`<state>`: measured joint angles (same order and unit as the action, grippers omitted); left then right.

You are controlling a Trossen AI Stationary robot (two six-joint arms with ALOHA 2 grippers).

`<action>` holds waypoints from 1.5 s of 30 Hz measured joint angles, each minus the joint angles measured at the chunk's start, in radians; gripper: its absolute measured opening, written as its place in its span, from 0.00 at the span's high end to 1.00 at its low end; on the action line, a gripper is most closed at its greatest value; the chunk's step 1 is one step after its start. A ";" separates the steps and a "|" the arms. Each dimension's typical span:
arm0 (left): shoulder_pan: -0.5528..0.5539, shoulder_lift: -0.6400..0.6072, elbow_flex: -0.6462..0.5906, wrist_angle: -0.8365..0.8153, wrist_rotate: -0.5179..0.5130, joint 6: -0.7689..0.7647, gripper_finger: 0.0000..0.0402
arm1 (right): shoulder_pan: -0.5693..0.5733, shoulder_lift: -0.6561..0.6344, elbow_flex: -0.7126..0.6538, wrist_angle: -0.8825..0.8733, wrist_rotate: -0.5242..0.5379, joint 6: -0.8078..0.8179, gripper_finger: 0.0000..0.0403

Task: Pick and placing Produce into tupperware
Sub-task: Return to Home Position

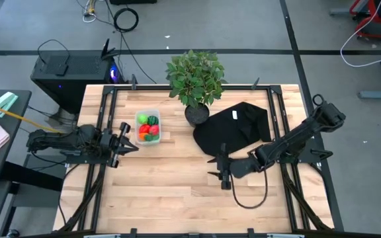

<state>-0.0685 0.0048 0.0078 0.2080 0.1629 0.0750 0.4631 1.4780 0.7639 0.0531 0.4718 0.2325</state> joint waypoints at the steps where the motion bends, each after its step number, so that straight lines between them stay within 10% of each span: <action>1: 0.000 0.000 0.000 0.000 0.000 -0.011 0.94 | -0.017 0.000 -0.017 0.025 -0.014 -0.009 0.50; 9: 0.000 0.001 0.000 -0.005 0.000 -0.022 0.95 | -0.178 -0.166 -0.166 0.120 -0.263 -0.084 0.97; 25: 0.000 0.001 0.000 0.002 0.000 -0.037 0.94 | -0.338 -0.994 -0.501 0.166 -0.498 -0.143 0.99; 45: 0.000 0.001 0.000 0.002 0.000 -0.043 0.95 | -0.571 -1.334 -0.634 0.162 -0.614 -0.232 1.00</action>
<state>-0.0689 0.0055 0.0074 0.2100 0.1626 0.0319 -0.1077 0.1444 0.1300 0.2146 -0.1426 0.0005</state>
